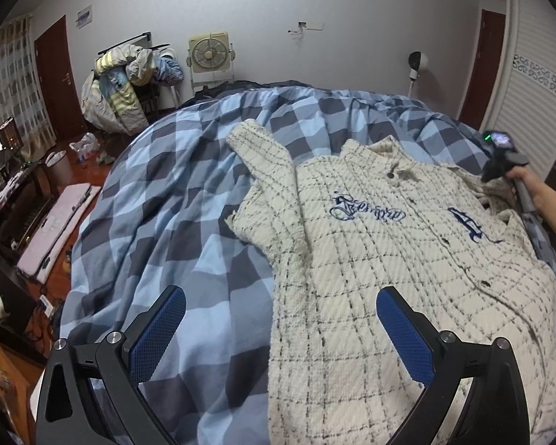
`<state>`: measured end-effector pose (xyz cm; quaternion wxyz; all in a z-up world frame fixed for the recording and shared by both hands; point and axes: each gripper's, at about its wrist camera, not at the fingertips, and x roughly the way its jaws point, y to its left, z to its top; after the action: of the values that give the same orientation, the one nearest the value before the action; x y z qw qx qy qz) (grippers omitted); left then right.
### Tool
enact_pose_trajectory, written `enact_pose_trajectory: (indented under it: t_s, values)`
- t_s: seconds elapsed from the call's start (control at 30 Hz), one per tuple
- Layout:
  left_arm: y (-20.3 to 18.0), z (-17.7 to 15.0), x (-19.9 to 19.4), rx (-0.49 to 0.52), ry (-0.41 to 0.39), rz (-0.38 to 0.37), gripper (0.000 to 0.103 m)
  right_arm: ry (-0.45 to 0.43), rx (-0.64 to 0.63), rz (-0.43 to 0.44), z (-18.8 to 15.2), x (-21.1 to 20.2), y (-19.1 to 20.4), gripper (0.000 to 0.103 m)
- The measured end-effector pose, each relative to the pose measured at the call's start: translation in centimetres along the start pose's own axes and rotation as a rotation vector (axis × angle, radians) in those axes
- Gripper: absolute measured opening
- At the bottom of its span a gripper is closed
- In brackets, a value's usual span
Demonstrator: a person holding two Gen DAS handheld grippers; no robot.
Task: Fold small clothes
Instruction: 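Lift the sleeve and fold it across the jacket front with the right gripper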
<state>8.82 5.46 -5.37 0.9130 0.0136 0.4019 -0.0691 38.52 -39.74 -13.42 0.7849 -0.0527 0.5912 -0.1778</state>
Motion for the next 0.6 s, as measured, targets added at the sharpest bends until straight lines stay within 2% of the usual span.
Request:
enact_pose_trajectory:
  t_s: [0.13, 0.23, 0.3, 0.33, 0.37, 0.4, 0.43, 0.5, 0.6]
  values:
    - [-0.2, 0.2, -0.6, 0.001, -0.023, -0.018, 0.103, -0.123, 0.266, 0.138, 0.9, -5.7, -7.9, 0.0]
    - [-0.3, 0.2, -1.2, -0.006, -0.038, -0.035, 0.103, -0.243, 0.236, 0.101, 0.6, -10.0, -9.8, 0.0]
    - [-0.3, 0.1, -1.6, -0.001, -0.045, -0.033, 0.103, -0.242, 0.165, 0.088, 0.2, -10.4, -8.9, 0.006]
    - [-0.3, 0.2, -1.6, 0.001, -0.048, -0.028, 0.103, -0.204, 0.13, 0.093, 0.3, -10.2, -8.3, 0.029]
    - [-0.2, 0.2, -1.6, 0.001, -0.05, -0.025, 0.103, -0.172, 0.12, 0.105, 0.6, -9.6, -7.5, 0.066]
    - [-0.1, 0.2, -1.6, -0.001, -0.048, -0.024, 0.103, -0.151, 0.121, 0.125, 0.8, -9.0, -6.6, 0.08]
    - [0.0, 0.2, -1.5, -0.004, -0.044, -0.025, 0.103, -0.148, 0.119, 0.154, 0.6, -8.5, -5.5, 0.087]
    - [0.3, 0.2, -1.1, -0.009, -0.033, -0.021, 0.103, -0.166, 0.105, 0.148, 0.0, -7.4, -3.4, 0.087]
    - [0.6, 0.2, -0.3, -0.018, -0.014, -0.011, 0.103, -0.126, 0.041, 0.045, 0.8, -4.3, 0.0, 0.087]
